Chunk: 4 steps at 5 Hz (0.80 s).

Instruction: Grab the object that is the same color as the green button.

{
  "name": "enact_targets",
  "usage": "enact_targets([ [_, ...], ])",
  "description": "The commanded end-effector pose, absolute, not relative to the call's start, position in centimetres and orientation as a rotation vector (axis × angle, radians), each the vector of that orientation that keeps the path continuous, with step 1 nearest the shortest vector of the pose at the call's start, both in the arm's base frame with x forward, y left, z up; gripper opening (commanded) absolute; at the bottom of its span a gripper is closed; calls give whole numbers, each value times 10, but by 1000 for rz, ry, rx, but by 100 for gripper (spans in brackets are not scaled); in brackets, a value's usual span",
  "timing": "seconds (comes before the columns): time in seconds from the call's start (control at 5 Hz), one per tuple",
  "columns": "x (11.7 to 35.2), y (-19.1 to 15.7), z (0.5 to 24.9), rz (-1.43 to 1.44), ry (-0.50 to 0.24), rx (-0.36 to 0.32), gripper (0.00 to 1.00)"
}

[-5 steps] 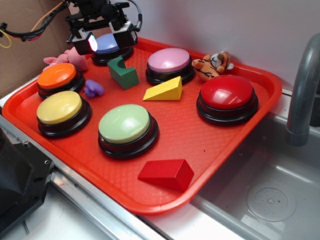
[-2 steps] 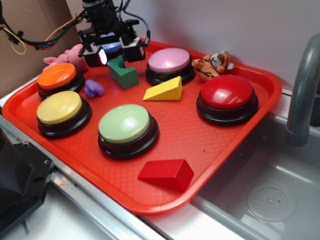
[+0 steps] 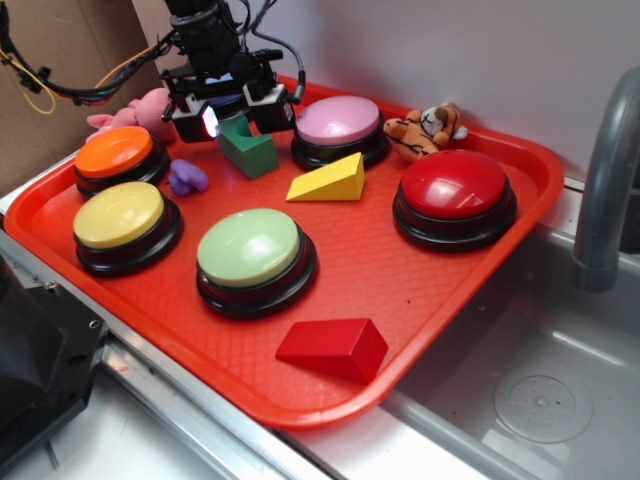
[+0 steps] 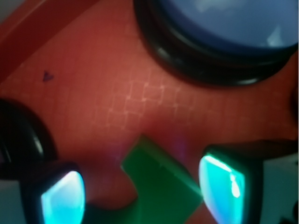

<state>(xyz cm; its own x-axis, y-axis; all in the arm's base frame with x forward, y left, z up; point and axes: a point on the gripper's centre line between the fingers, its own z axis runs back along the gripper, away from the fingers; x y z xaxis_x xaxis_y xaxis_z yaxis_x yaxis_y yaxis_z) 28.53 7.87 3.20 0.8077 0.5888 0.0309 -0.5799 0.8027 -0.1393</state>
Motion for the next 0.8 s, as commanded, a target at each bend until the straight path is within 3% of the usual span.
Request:
enact_targets([
  [0.0,277,99,30,669,-83,-113,66],
  [0.2,276,101,28,662,-96,-129,24],
  [0.6,276,95,40,634,-125,-109,3],
])
